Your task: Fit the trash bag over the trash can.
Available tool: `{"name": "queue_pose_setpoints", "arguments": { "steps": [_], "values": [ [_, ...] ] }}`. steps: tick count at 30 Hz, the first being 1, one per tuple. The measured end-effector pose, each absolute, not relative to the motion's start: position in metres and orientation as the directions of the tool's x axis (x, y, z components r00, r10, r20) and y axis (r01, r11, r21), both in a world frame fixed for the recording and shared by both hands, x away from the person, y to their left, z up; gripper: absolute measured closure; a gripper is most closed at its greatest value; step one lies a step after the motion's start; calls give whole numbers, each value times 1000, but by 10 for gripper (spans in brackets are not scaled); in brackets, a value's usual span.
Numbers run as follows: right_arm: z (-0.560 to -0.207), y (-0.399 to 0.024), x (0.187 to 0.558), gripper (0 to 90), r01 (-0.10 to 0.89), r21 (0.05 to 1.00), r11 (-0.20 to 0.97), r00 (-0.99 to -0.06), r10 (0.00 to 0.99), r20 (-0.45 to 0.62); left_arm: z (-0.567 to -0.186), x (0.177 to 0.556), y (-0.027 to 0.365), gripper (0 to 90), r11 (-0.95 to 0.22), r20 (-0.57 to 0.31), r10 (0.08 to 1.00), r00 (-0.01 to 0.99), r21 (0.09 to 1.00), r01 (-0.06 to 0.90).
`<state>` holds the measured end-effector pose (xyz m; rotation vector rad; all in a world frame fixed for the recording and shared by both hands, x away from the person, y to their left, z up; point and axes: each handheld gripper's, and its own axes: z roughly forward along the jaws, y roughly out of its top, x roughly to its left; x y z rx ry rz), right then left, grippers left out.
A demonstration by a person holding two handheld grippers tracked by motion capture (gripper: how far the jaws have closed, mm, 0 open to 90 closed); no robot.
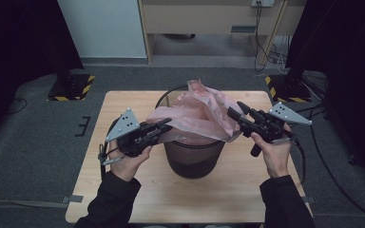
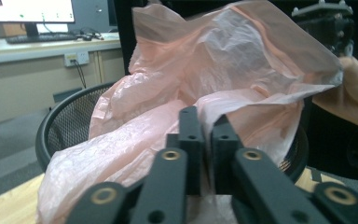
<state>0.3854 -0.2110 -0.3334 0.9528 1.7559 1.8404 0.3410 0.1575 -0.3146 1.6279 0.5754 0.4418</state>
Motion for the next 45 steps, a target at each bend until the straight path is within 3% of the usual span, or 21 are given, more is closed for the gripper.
{"name": "queue_pose_setpoints", "arguments": {
  "steps": [6,9,17,32,34,40,45],
  "values": [
    [-338,-210,385,803,181,980,-85,-667,721,186,-313,340,163,900,-32,-93,652,752,988,151],
    [-338,-212,385,856,174,982,-78,-660,730,175,-314,341,170,900,18,-140,679,721,984,175],
    [-339,-212,387,876,162,986,-47,-645,751,142,-329,351,196,900,74,-201,781,592,970,232],
    [-340,-212,390,877,144,989,-36,-612,782,117,-350,372,209,893,144,-257,809,528,959,245],
    [-339,-212,390,877,141,989,-38,-613,781,117,-352,372,207,825,134,-236,809,538,966,222],
    [-338,-213,388,872,143,989,-49,-615,778,128,-353,357,204,463,103,-134,810,571,991,87],
    [-340,-210,388,869,144,989,-44,-619,776,124,-348,342,202,352,69,-53,808,587,998,-5]
  ]
}}
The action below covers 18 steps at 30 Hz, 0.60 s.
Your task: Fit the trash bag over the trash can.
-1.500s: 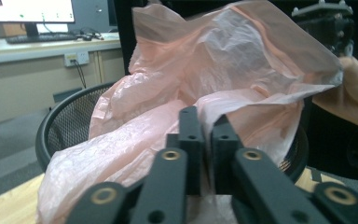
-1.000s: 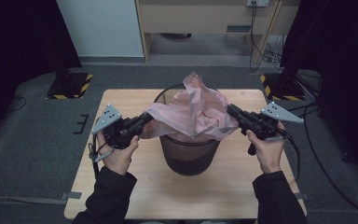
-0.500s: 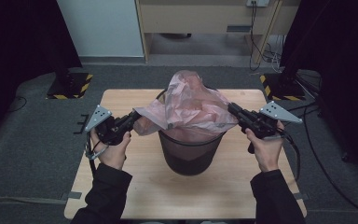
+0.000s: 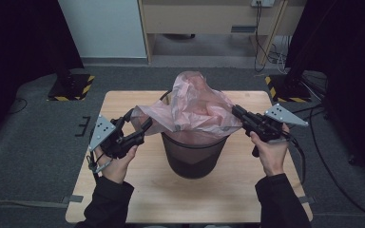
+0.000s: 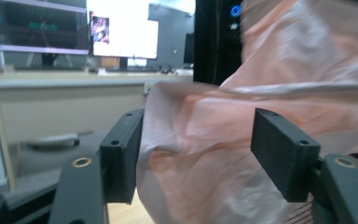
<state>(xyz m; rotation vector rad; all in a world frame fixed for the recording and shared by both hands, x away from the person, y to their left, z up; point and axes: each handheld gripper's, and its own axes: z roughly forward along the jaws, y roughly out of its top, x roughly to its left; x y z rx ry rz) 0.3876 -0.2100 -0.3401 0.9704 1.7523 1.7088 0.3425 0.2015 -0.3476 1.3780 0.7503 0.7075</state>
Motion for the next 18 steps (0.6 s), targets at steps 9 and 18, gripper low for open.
{"name": "queue_pose_setpoints", "arguments": {
  "steps": [9,18],
  "values": [
    [-339,-212,387,867,142,989,-46,-619,775,125,-330,319,207,326,56,-6,807,590,996,-67],
    [-340,-209,388,864,148,988,-49,-622,772,131,-310,295,180,309,61,18,730,683,994,-91]
  ]
}}
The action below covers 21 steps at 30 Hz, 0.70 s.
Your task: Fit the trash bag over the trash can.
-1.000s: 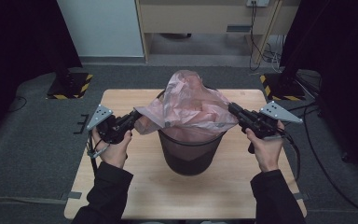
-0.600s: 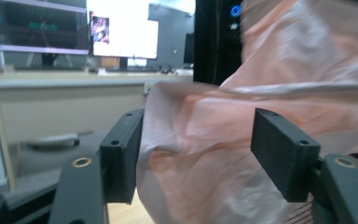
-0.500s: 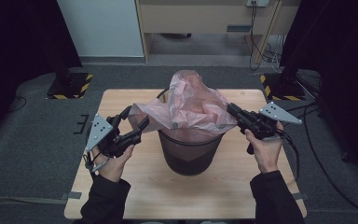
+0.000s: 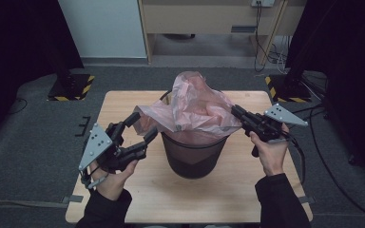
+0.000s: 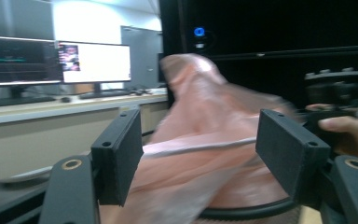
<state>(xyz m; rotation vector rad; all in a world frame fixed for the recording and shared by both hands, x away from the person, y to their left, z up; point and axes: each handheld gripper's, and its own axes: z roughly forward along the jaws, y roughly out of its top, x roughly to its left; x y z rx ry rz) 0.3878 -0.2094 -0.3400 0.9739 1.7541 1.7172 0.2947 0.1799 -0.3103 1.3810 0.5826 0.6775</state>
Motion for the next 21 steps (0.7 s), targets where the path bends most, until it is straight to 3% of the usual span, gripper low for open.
{"name": "queue_pose_setpoints", "arguments": {
  "steps": [17,21],
  "values": [
    [-339,-210,388,860,151,987,-56,-627,767,140,-301,288,138,343,55,-31,687,726,998,-10],
    [-339,-210,388,860,151,987,-61,-627,766,143,-302,292,126,423,32,-31,678,734,999,13]
  ]
}}
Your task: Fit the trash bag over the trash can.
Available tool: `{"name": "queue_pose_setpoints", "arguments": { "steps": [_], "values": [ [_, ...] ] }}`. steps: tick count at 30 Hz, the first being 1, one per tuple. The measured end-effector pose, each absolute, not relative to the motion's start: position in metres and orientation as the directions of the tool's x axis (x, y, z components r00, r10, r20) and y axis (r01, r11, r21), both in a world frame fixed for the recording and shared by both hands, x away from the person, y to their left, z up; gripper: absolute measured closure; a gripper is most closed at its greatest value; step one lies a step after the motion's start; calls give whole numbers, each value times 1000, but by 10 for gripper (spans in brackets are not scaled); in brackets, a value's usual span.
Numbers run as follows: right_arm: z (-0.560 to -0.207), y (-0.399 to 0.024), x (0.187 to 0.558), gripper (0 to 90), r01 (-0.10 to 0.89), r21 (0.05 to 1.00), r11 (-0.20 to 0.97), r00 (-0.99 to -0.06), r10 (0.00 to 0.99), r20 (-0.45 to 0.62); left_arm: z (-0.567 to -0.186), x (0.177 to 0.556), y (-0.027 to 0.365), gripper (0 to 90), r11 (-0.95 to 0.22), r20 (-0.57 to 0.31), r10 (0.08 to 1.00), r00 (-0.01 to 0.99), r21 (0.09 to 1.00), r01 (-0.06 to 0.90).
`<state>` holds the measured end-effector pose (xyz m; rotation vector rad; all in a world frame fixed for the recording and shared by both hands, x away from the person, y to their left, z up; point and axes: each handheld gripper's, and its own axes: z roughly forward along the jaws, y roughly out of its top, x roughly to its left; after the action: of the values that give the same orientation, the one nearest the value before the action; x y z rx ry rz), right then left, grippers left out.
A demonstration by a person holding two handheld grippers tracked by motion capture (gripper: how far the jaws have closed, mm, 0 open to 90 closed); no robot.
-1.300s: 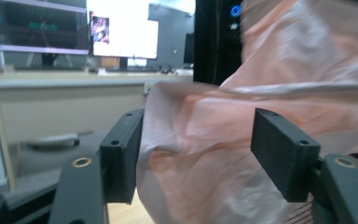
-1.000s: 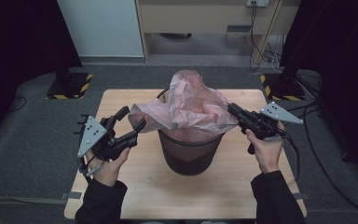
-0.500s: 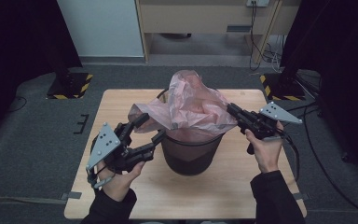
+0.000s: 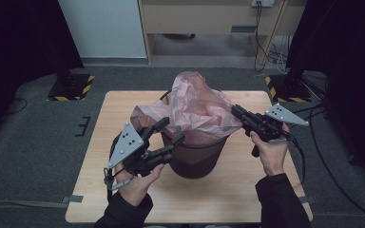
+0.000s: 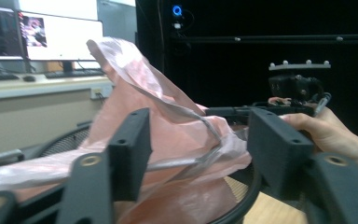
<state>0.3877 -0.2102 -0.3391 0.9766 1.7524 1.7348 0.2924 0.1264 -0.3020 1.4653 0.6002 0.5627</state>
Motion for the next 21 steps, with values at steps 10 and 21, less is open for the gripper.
{"name": "queue_pose_setpoints", "arguments": {
  "steps": [10,21],
  "values": [
    [-338,-212,388,863,154,987,-54,-634,761,141,-296,325,120,804,3,-81,677,732,994,107],
    [-334,-222,395,867,160,987,-35,-609,783,127,-282,371,152,896,23,-114,762,637,989,149]
  ]
}}
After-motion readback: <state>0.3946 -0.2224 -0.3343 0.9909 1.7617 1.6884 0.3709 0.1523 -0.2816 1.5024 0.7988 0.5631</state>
